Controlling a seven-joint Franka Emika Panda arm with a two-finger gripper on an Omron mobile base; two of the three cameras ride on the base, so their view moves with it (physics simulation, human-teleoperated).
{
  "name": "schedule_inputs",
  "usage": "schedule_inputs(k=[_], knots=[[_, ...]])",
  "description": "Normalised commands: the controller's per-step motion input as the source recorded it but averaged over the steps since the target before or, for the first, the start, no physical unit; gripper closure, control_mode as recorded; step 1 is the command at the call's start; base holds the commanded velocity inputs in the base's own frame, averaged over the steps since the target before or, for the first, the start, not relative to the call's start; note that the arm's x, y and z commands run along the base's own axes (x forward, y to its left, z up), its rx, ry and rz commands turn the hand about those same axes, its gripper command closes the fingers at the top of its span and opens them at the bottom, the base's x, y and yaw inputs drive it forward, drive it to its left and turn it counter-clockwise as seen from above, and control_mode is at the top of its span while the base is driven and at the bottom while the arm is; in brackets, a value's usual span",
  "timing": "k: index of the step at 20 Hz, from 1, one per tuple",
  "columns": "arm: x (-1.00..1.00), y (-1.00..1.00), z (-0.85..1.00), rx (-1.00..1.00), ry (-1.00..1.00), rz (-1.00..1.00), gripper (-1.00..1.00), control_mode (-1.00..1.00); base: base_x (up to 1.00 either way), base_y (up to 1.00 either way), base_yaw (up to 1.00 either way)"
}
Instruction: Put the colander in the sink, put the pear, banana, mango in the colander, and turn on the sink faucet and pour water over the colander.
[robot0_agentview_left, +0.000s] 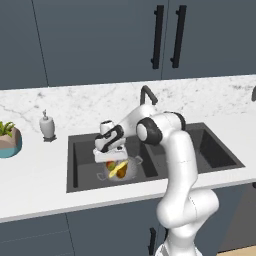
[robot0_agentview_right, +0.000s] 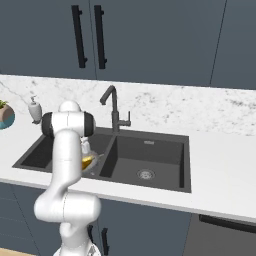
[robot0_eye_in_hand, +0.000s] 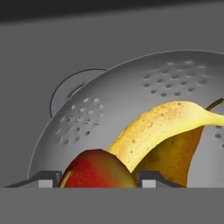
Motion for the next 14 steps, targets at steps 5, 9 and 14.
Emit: schedule_inputs(k=[5,9,14], knots=[[0.07,-0.01,-0.27,0.0,0.08,-0.03,1.0,-1.0,0.0,0.0,0.0],[-0.01,-0.06,-0.14,0.0,0.11,-0.03,1.0,-1.0,0.0,0.0,0.0],[-0.02,-0.22,0.0,0.0,0.13,-0.05,-1.0,-1.0,0.0,0.0,0.0]])
